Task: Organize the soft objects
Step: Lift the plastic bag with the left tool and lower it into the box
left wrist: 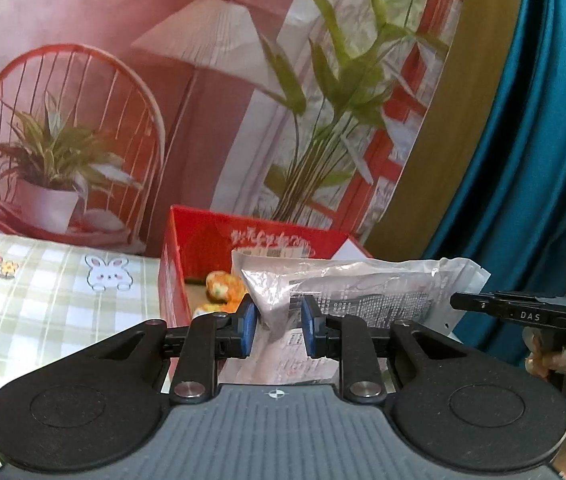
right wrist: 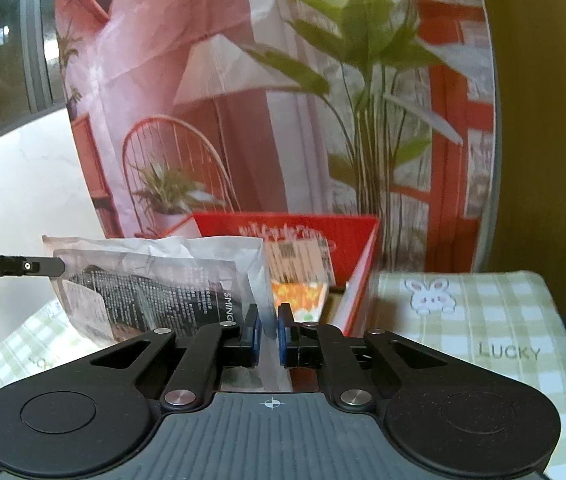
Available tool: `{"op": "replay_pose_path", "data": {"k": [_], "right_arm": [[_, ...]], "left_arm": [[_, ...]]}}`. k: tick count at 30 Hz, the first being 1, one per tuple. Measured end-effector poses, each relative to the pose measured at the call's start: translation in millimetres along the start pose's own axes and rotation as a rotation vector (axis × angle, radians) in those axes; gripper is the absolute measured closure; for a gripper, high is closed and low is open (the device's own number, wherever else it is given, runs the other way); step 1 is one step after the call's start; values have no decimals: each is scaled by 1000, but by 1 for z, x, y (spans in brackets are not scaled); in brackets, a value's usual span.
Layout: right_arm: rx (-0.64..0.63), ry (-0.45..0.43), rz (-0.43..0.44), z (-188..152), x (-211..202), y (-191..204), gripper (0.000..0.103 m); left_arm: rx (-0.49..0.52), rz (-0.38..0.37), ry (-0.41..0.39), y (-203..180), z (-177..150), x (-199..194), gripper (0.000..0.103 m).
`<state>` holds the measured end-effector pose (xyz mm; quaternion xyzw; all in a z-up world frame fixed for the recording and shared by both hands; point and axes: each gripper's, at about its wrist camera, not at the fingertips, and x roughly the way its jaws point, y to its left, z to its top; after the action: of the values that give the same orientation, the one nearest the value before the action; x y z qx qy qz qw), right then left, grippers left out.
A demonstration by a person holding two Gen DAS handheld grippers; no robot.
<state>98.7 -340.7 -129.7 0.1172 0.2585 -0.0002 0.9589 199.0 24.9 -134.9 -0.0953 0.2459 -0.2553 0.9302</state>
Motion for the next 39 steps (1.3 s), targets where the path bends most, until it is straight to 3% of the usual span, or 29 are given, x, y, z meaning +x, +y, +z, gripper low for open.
{"op": "replay_pose_path", "data": {"k": [9, 20, 27, 39], "right_arm": [[-10, -63, 17, 27, -10, 2, 95], [-75, -153, -8, 80, -1, 1, 97], [-110, -146, -66, 104, 42, -8, 97], [-111, -78, -145, 95, 120, -36, 97]], "left_arm": [[-14, -8, -57, -2, 20, -7, 81], [-8, -11, -153, -6, 73, 10, 81], [9, 29, -114, 8, 92, 56, 81], [30, 71, -37, 27, 103, 125, 81]]}}
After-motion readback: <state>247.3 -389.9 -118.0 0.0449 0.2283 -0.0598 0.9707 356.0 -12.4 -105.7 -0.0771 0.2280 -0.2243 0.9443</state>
